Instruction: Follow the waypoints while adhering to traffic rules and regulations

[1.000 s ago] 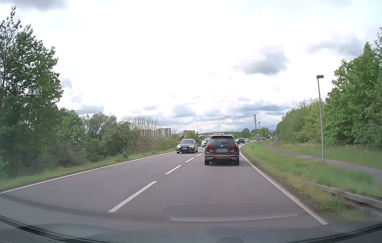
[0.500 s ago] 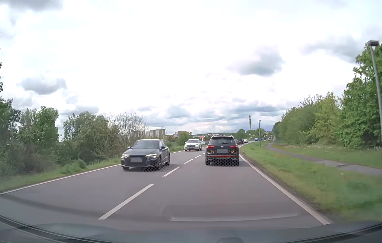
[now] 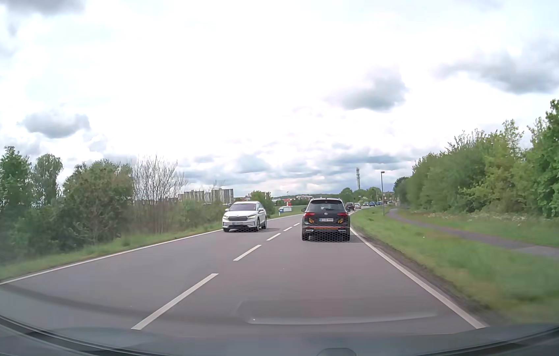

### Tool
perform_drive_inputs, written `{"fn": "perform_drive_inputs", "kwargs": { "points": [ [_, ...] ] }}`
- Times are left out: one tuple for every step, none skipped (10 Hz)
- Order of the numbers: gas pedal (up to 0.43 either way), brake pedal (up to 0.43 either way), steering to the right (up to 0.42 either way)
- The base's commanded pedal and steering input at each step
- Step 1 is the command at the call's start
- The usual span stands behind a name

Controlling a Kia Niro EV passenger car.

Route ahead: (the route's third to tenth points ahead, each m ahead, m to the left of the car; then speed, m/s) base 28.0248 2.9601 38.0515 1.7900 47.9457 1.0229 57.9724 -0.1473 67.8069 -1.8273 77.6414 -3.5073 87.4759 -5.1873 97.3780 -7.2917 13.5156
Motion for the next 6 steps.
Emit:
{"fn": "perform_drive_inputs", "kwargs": {
  "points": [
    [0.209,0.0,0.012],
    [0.209,0.0,0.012],
    [0.197,0.0,0.012],
    [0.197,0.0,0.012],
    [0.197,0.0,0.012],
    [0.197,0.0,0.012]
  ]
}}
